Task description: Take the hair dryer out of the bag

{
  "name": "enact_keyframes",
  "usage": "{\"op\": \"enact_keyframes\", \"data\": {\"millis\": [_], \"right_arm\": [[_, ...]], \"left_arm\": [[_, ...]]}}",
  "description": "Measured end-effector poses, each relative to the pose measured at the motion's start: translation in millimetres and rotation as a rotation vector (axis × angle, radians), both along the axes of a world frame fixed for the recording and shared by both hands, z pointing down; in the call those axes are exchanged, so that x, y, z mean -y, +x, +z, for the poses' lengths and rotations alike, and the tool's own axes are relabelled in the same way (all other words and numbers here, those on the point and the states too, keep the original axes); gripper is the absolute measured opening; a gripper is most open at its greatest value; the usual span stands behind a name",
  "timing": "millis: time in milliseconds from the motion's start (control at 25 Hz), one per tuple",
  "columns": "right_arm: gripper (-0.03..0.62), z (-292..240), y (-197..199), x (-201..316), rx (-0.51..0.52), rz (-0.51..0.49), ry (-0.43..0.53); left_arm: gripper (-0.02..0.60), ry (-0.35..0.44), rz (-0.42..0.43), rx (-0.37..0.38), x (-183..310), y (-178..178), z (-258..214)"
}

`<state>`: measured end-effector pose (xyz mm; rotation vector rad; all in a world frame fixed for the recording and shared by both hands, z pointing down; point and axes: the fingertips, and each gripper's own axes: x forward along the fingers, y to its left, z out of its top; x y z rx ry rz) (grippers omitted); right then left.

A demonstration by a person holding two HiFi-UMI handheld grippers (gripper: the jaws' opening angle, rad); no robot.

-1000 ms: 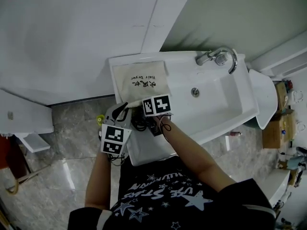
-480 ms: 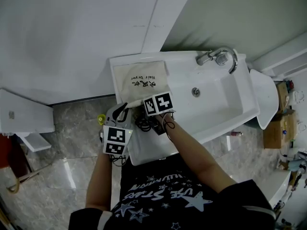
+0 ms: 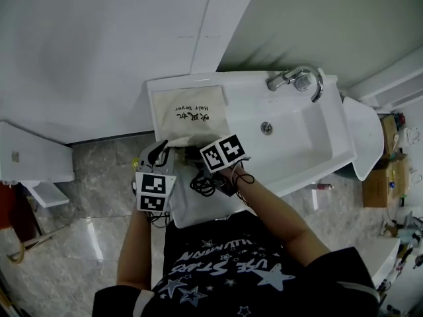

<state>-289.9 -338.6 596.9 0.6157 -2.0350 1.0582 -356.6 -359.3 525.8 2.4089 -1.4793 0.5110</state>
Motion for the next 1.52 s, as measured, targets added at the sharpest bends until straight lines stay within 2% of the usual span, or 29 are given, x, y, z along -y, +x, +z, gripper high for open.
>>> {"op": "enact_keyframes", "data": {"millis": [200,560,960,1360,1400,1520], "right_arm": [[0.204,-8.2,14.8,-16.7,0.028,-0.055,-0.049],[0.204,-17.4,43.7,-48.4,0.066,-0.194,-0.08],[0.204,-42.0,61.0,-96.2,0.168,-0.274,-0.112],[0.204,-67.6,89.0,-133.4,0.259,-0.36,-0.075],[0.204,-71.7,92.9,-135.9,0.274,-0.362,-0.07],[0.204,-83.5,109.1,-140.0,0.321,-0.348,-0.047]], "left_arm": [[0.054,-0.002,-0.04,0.008,4.4,-1.0,-3.7],[0.054,-0.015,-0.104,0.046,3.6,-1.0,0.9],[0.054,-0.014,-0.197,0.086,-6.8,1.0,-2.0],[0.057,-0.02,-0.272,0.237,-30.5,8.0,7.5],[0.063,-0.017,-0.284,0.248,-33.4,8.5,7.2],[0.157,-0.005,-0.323,0.272,-44.2,11.7,6.4]]}}
